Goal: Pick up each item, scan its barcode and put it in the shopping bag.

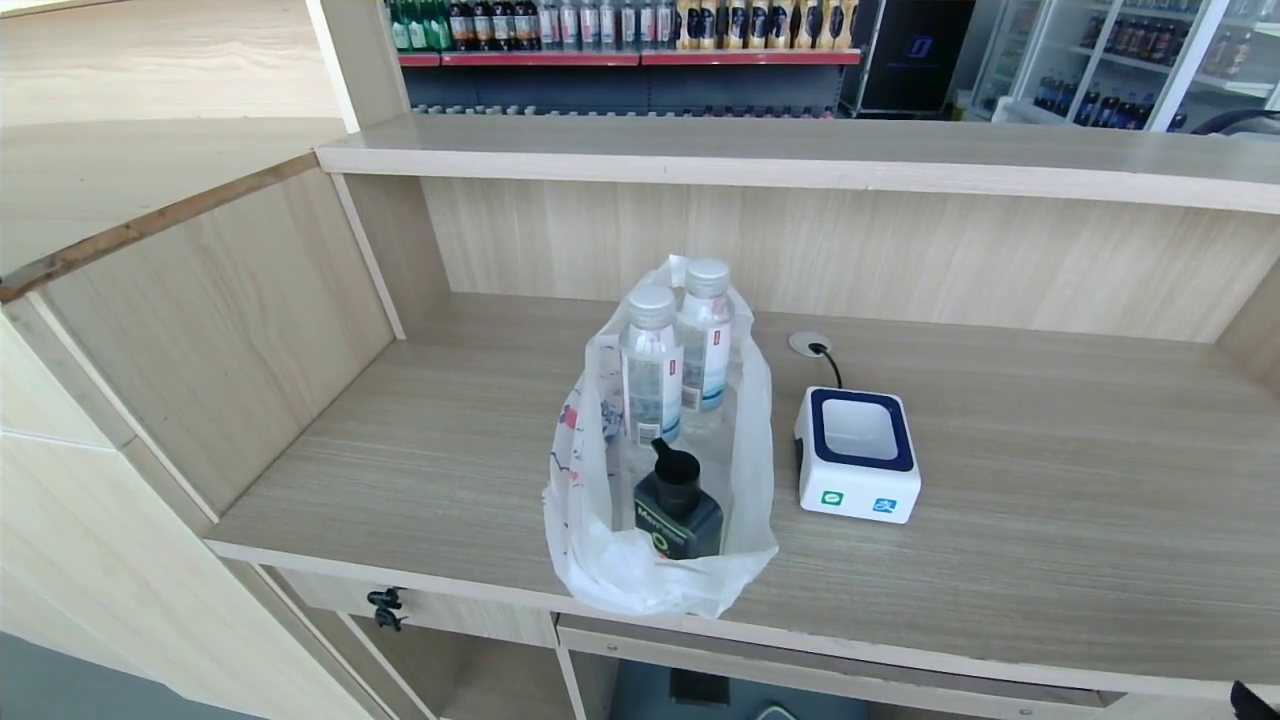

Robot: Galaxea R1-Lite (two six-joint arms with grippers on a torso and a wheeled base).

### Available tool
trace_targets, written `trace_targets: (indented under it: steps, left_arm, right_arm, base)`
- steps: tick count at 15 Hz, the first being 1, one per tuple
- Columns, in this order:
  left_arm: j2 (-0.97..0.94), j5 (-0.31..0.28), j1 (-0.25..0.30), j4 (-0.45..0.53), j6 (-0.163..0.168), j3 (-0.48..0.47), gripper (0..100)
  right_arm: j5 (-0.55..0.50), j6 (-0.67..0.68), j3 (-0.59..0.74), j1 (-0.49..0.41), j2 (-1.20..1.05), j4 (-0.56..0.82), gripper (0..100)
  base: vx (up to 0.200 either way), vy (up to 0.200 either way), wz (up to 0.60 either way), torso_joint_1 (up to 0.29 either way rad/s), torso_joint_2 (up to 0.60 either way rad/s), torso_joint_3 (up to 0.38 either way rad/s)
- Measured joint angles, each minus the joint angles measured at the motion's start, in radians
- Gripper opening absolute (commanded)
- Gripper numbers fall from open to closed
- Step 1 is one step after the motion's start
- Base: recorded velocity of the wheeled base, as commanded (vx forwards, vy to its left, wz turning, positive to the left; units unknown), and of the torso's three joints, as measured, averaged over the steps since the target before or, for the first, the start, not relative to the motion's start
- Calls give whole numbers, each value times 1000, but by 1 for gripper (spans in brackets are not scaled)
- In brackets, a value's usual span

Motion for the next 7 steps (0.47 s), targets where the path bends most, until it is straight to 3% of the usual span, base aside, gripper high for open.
trace_targets:
  steps: [4,7]
  left_arm:
    - [0,0,0,0,0,0,100]
    - [0,0,0,0,0,0,100]
  right_arm:
    - [-8,30,32,34,-280,235,100]
    - [-13,45,32,43,-351,250,100]
  base:
    - [0,0,0,0,0,0]
    - [0,0,0,0,0,0]
